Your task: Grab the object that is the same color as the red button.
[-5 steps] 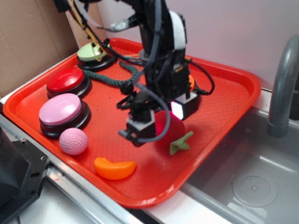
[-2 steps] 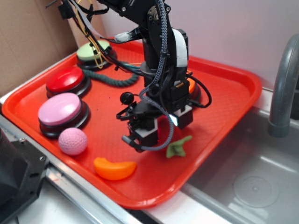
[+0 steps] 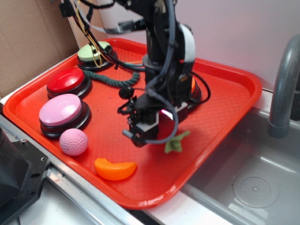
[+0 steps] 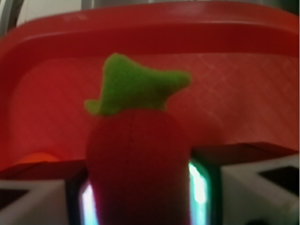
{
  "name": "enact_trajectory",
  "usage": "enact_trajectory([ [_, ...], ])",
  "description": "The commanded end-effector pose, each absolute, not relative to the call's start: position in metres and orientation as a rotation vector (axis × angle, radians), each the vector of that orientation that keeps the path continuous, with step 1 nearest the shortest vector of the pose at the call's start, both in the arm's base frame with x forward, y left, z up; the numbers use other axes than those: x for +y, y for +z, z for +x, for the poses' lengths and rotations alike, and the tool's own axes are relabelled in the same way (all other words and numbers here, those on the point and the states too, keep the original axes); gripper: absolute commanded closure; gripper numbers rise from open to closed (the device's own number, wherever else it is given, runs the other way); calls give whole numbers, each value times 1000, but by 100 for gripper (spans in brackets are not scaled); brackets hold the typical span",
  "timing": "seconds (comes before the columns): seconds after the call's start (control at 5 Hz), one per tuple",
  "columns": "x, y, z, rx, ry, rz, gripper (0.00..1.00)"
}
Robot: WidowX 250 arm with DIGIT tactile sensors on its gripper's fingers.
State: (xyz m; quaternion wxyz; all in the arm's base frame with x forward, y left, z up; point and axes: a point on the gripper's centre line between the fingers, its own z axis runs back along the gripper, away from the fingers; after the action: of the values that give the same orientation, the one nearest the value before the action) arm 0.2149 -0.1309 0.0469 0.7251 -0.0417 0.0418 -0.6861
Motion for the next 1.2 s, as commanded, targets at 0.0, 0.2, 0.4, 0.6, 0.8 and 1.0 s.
enact_trajectory([
  [0.0,-126,119,219,43,-1118,-83,100],
  [0.2,-103,151,218,60,-870,-50,100],
  [0.4,-80,170,205,37,-679,-29,100],
  [0.6,-63,183,193,23,-501,-6,100],
  [0.8,-47,193,177,20,-334,31,100],
  [1.0,-34,185,164,-38,-222,23,100],
])
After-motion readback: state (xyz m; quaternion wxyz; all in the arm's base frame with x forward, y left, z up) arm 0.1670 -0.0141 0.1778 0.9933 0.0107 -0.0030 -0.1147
